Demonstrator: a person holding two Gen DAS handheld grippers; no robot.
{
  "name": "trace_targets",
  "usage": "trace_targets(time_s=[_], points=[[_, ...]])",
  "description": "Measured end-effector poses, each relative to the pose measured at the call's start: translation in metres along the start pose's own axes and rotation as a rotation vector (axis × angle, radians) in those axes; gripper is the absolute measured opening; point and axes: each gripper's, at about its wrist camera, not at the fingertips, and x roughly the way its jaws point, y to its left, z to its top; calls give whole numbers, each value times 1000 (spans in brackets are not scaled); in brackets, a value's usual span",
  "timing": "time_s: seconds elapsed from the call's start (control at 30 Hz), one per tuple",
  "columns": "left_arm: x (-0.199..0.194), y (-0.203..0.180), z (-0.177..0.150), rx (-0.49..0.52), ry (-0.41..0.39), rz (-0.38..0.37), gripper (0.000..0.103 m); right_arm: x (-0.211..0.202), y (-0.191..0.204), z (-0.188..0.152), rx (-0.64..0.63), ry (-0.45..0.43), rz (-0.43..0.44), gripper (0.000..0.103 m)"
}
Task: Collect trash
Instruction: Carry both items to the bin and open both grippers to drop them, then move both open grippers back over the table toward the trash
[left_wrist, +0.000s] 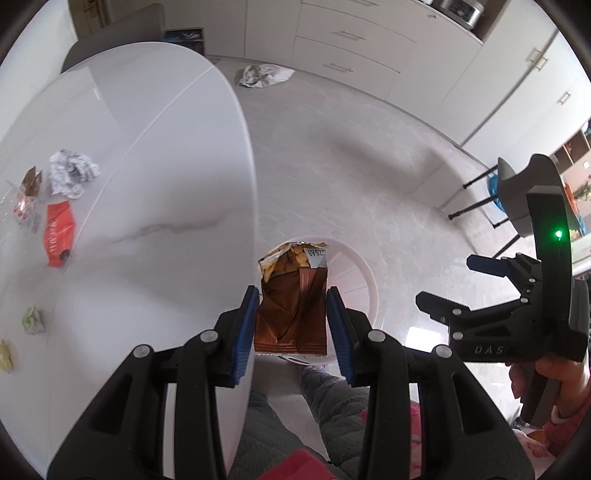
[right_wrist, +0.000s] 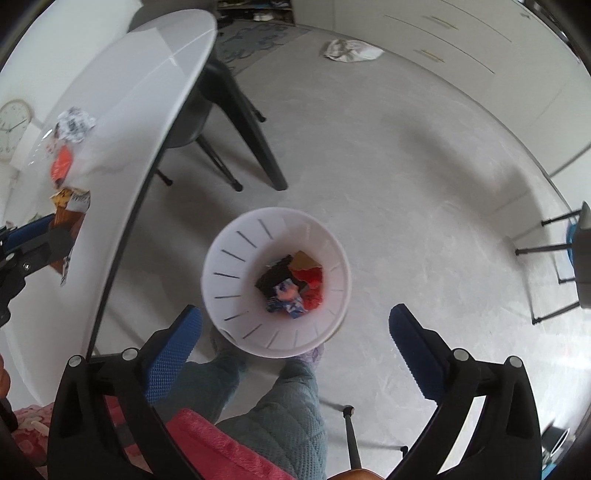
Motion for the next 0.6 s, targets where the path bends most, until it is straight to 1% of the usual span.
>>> trace_targets(time_s=[0.17, 0.2, 0.23, 0.3, 0.33, 0.4, 0.43, 0.6], points=[[5, -15, 3, 45, 9, -19, 37, 0, -13, 0, 44, 0, 4, 100], [4, -15, 4, 51, 7, -24, 41, 0, -13, 0, 48, 0, 5, 100], [3, -17, 4, 61, 4, -34, 46, 0, -15, 0, 53, -2, 7, 100], [0, -19, 3, 72, -9, -39, 77, -1, -16, 0, 59, -2, 9, 100], [-1, -18, 2, 79, -19, -40, 81, -1, -17, 0, 60, -2, 9, 100], [-4, -21, 1, 93, -33, -36, 92, -1, -16, -1, 60, -1, 12, 100], [-3, -23, 2, 102, -39, -24, 95, -2, -16, 0, 59, 0, 13, 100], [-4, -20, 2, 94, -36, 0, 95, -2, -9, 0, 45, -2, 11, 100]])
